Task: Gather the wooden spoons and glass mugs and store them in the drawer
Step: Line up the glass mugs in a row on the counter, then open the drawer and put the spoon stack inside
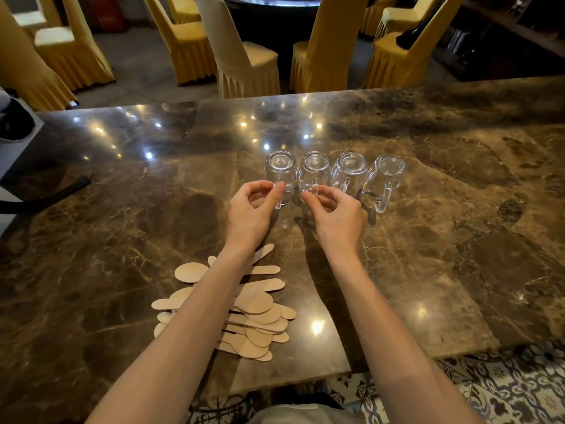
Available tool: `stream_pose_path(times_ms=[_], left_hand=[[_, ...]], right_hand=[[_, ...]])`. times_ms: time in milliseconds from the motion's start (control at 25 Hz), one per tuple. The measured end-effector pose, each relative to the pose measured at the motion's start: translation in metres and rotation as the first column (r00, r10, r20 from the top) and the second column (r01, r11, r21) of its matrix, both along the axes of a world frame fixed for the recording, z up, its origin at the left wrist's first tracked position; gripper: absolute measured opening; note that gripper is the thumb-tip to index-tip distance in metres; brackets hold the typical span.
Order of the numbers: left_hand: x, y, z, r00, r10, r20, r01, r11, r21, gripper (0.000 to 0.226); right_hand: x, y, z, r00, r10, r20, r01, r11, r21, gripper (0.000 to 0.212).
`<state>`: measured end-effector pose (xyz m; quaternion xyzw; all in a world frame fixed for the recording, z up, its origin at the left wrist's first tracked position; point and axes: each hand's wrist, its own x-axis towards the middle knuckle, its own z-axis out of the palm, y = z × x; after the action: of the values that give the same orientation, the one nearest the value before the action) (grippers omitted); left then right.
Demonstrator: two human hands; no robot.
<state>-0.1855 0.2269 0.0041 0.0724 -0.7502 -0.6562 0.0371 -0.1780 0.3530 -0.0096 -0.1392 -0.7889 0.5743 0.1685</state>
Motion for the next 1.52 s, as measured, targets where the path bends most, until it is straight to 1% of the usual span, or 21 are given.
stream_pose_path(times_ms=[80, 160, 200, 280, 360, 400, 480, 560, 640, 720, 800, 880, 920, 1000, 1080, 1120, 1280, 1360, 1440, 1520], left_hand=[[0.008, -0.009, 0.011, 1.000, -0.023, -0.021, 0.022, 0.998, -0.055, 0.026], [0.027, -0.027, 0.021, 0.992, -0.009, -0.125, -0.011, 0.988, -0.151, 0.014], [0.039, -0.040, 0.023, 0.985, 0.013, -0.170, -0.046, 0.980, -0.191, 0.013], [0.064, -0.071, 0.021, 0.973, 0.070, -0.222, -0.129, 0.956, -0.264, 0.024], [0.084, -0.104, 0.016, 0.962, 0.141, -0.234, -0.219, 0.908, -0.357, 0.027], [0.093, -0.120, 0.013, 0.955, 0.173, -0.240, -0.261, 0.876, -0.406, 0.025], [0.107, -0.146, 0.006, 0.947, 0.192, -0.259, -0.301, 0.815, -0.496, 0.024], [0.116, -0.168, -0.004, 0.954, 0.187, -0.235, -0.289, 0.782, -0.553, 0.028], [0.121, -0.185, -0.018, 0.966, 0.187, -0.181, -0.259, 0.746, -0.613, 0.032], [0.121, -0.196, -0.029, 0.979, 0.162, -0.126, -0.204, 0.690, -0.695, 0.036], [0.121, -0.201, -0.039, 0.990, 0.104, -0.099, -0.142, 0.623, -0.769, 0.038], [0.119, -0.202, -0.047, 0.993, 0.050, -0.103, -0.114, 0.525, -0.844, 0.040], [0.118, -0.201, -0.050, 0.994, 0.038, -0.105, -0.110, 0.480, -0.870, 0.041], [0.116, -0.198, -0.053, 0.994, 0.039, -0.101, -0.108, 0.428, -0.897, 0.042], [0.115, -0.196, -0.055, 0.994, 0.038, -0.104, -0.110, 0.410, -0.906, 0.043], [0.116, -0.196, -0.056, 0.994, 0.031, -0.108, -0.111, 0.409, -0.906, 0.043], [0.119, -0.198, -0.055, 0.995, 0.005, -0.104, -0.097, 0.409, -0.907, 0.045], [0.120, -0.198, -0.055, 0.996, 0.006, -0.091, -0.085, 0.403, -0.911, 0.046], [0.121, -0.196, -0.055, 0.996, 0.010, -0.083, -0.080, 0.399, -0.913, 0.047], [0.123, -0.195, -0.057, 0.997, 0.021, -0.069, -0.071, 0.395, -0.916, 0.048]], right_hand=[[0.006, 0.003, 0.002, 1.000, 0.001, -0.001, -0.001, 0.999, 0.045, 0.036], [0.015, 0.005, 0.004, 1.000, 0.012, -0.006, -0.012, 1.000, 0.026, 0.036], [0.022, 0.005, 0.005, 1.000, 0.012, -0.018, -0.012, 1.000, 0.017, 0.034], [0.037, 0.003, 0.008, 0.999, 0.011, -0.048, -0.011, 1.000, 0.010, 0.026], [0.054, -0.003, 0.011, 0.997, 0.029, -0.068, -0.030, 0.999, -0.013, 0.019], [0.064, -0.008, 0.013, 0.996, 0.044, -0.074, -0.048, 0.997, -0.055, 0.015], [0.084, -0.017, 0.017, 0.995, 0.064, -0.073, -0.079, 0.974, -0.213, 0.009], [0.106, -0.028, 0.021, 0.997, 0.061, -0.048, -0.075, 0.920, -0.384, 0.008], [0.131, -0.043, 0.021, 0.998, 0.064, -0.011, -0.061, 0.870, -0.490, 0.010], [0.156, -0.057, 0.019, 0.997, 0.083, 0.001, -0.064, 0.776, -0.627, 0.013], [0.181, -0.067, 0.012, 0.998, 0.070, 0.002, -0.044, 0.644, -0.764, 0.019], [0.202, -0.076, 0.003, 0.999, 0.046, 0.026, -0.002, 0.513, -0.859, 0.022], [0.212, -0.082, -0.002, 0.998, 0.037, 0.053, 0.030, 0.450, -0.893, 0.023], [0.229, -0.093, -0.014, 0.993, 0.030, 0.118, 0.102, 0.322, -0.941, 0.027], [0.240, -0.104, -0.028, 0.981, 0.018, 0.191, 0.184, 0.202, -0.962, 0.030], [0.244, -0.110, -0.036, 0.972, 0.010, 0.236, 0.231, 0.158, -0.960, 0.030], [0.253, -0.127, -0.072, 0.885, 0.010, 0.465, 0.465, 0.005, -0.885, 0.026], [0.254, -0.132, -0.088, 0.837, 0.022, 0.547, 0.548, -0.040, -0.836, 0.024], [0.253, -0.136, -0.099, 0.825, 0.056, 0.562, 0.564, -0.059, -0.823, 0.028], [0.250, -0.138, -0.105, 0.850, 0.101, 0.518, 0.525, -0.074, -0.848, 0.036]])
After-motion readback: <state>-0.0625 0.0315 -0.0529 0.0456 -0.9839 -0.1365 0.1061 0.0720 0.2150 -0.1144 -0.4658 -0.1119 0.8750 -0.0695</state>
